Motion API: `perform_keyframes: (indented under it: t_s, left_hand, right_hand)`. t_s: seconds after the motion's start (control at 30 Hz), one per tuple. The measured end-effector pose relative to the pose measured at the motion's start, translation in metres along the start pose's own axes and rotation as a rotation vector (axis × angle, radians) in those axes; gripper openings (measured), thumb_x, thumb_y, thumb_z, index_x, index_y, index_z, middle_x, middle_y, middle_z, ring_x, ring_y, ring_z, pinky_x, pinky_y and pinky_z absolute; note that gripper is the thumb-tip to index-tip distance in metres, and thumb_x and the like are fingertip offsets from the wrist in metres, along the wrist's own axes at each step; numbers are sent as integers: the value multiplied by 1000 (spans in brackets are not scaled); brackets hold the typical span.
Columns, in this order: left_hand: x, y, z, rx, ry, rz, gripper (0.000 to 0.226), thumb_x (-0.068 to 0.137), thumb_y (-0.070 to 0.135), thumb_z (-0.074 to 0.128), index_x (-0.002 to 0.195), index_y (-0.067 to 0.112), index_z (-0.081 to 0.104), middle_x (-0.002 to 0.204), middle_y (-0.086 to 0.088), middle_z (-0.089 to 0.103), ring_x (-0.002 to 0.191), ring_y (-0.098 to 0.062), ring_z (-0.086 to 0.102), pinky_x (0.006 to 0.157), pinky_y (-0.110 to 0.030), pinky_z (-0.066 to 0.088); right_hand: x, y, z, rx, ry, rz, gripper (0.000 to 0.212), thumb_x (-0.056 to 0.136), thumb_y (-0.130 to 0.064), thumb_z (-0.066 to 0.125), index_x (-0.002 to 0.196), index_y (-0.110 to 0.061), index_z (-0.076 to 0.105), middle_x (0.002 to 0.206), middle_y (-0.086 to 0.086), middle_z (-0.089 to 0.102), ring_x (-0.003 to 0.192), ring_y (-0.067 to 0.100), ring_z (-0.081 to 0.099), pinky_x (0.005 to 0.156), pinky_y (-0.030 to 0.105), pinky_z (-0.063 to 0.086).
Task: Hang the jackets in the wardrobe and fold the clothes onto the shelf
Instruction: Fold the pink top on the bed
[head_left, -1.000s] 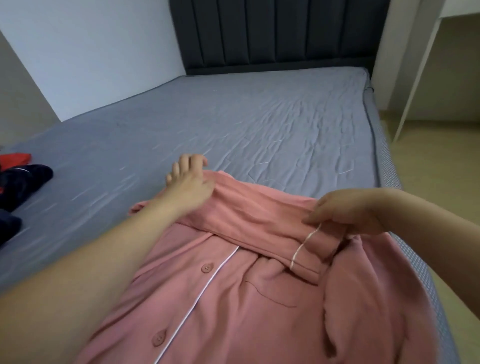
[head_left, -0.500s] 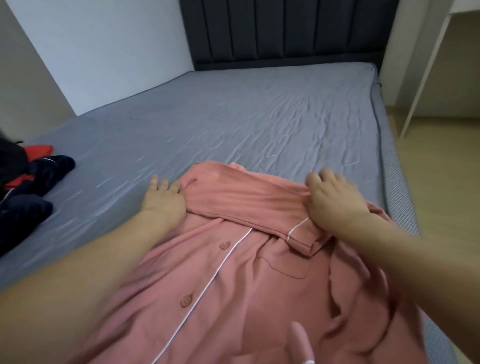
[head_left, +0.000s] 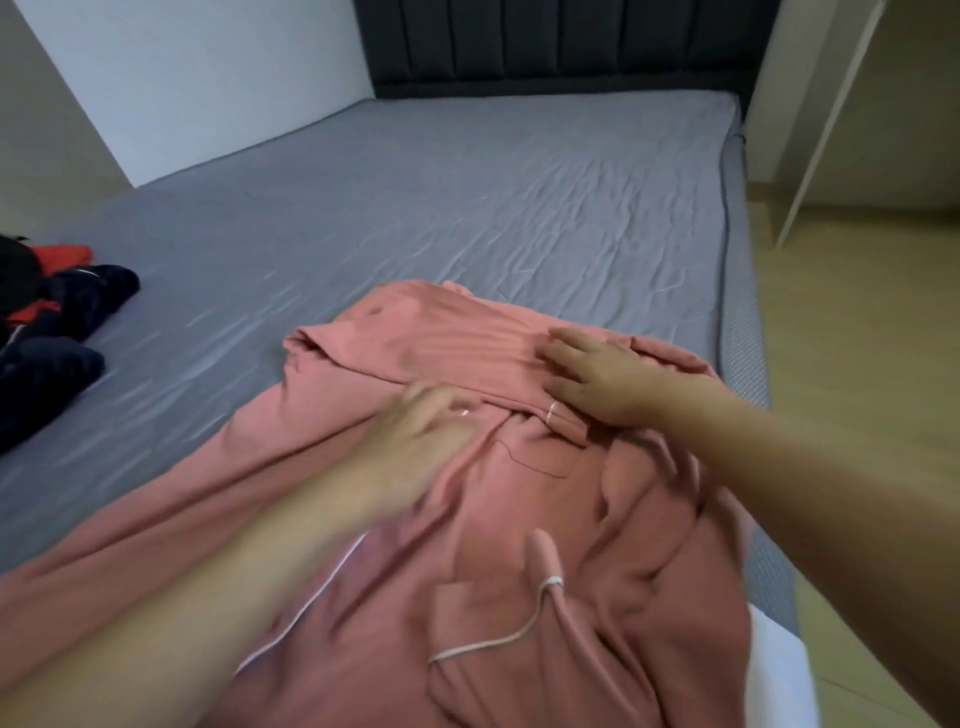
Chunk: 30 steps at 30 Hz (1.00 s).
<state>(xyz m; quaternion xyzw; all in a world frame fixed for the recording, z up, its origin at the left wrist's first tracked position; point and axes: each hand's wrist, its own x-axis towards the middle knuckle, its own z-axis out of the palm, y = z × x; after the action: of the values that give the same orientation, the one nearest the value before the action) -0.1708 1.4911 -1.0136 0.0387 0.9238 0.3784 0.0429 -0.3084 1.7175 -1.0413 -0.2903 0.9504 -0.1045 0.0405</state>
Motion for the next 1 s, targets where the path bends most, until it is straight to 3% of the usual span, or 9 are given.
perform_keyframes:
  t_s: [0.1, 0.2, 0.33, 0.43, 0.53, 0.63, 0.8, 0.9, 1.0]
  left_hand:
    - [-52, 37, 13, 153, -626, 218, 50, 66, 66, 64, 113, 49, 55, 130, 29, 37, 128, 9, 31, 106, -12, 25]
    - [-53, 42, 18, 265, -733, 184, 22, 69, 35, 67, 91, 32, 64, 127, 15, 52, 109, 11, 43, 97, -15, 32]
    - [-5, 44, -23, -523, -51, -190, 28, 69, 4, 60, 86, 23, 74, 88, 2, 70, 80, -10, 62, 71, -24, 47]
    - [40, 28, -58, -433, 416, -364, 16, 86, 2, 54, 96, 14, 56, 76, -6, 57, 56, -19, 51, 50, -20, 40]
    - [74, 1, -96, -137, 741, -484, 14, 90, 14, 61, 99, 6, 56, 92, -15, 60, 66, -26, 56, 48, -22, 46]
    - [86, -9, -129, 68, 885, -504, 30, 90, 18, 55, 117, 3, 54, 122, -22, 59, 107, -39, 59, 87, -41, 48]
    - [97, -8, -130, 368, 863, -422, 24, 95, 21, 44, 114, 8, 51, 119, -25, 58, 108, -45, 55, 84, -44, 42]
    - [112, 1, -117, 373, 801, -378, 27, 96, 21, 43, 119, 9, 53, 121, -25, 59, 110, -44, 54, 89, -43, 43]
    - [130, 12, -120, 407, 770, -330, 27, 96, 19, 43, 117, 11, 57, 120, -23, 61, 110, -42, 56, 90, -42, 44]
  right_hand:
    - [-29, 8, -14, 137, 162, -116, 49, 86, -20, 63, 134, -21, 54, 140, 4, 45, 128, 19, 45, 107, 23, 26]
    - [-44, 5, -22, 157, 212, -84, 22, 80, -14, 67, 99, -23, 68, 103, -1, 58, 97, 15, 54, 93, 28, 39]
    - [-47, -5, -32, 792, -252, 31, 16, 89, -22, 62, 84, -11, 72, 73, 6, 68, 63, 15, 58, 66, 27, 46]
    - [-47, 1, -37, 842, -394, 147, 80, 67, -76, 57, 117, -16, 69, 105, 1, 68, 93, 14, 60, 91, 27, 43]
    - [-43, 13, -43, 765, -352, 75, 76, 55, -83, 61, 110, -32, 68, 114, -24, 64, 112, -3, 55, 114, 31, 28]
    - [-38, 30, -48, 532, -484, 52, 54, 72, -68, 65, 87, -17, 71, 81, -11, 67, 80, 7, 61, 79, 18, 48]
    - [-28, 66, -65, 901, -121, 100, 22, 85, -30, 67, 75, -12, 68, 69, 1, 66, 56, 10, 57, 54, 23, 47]
    - [-28, 93, -85, 1268, -133, 179, 37, 78, -38, 63, 86, -4, 73, 79, 17, 71, 59, 23, 66, 48, 27, 51]
    - [-33, 108, -88, 1115, -472, 336, 66, 71, -51, 70, 108, 3, 67, 87, 20, 72, 63, 26, 69, 50, 30, 54]
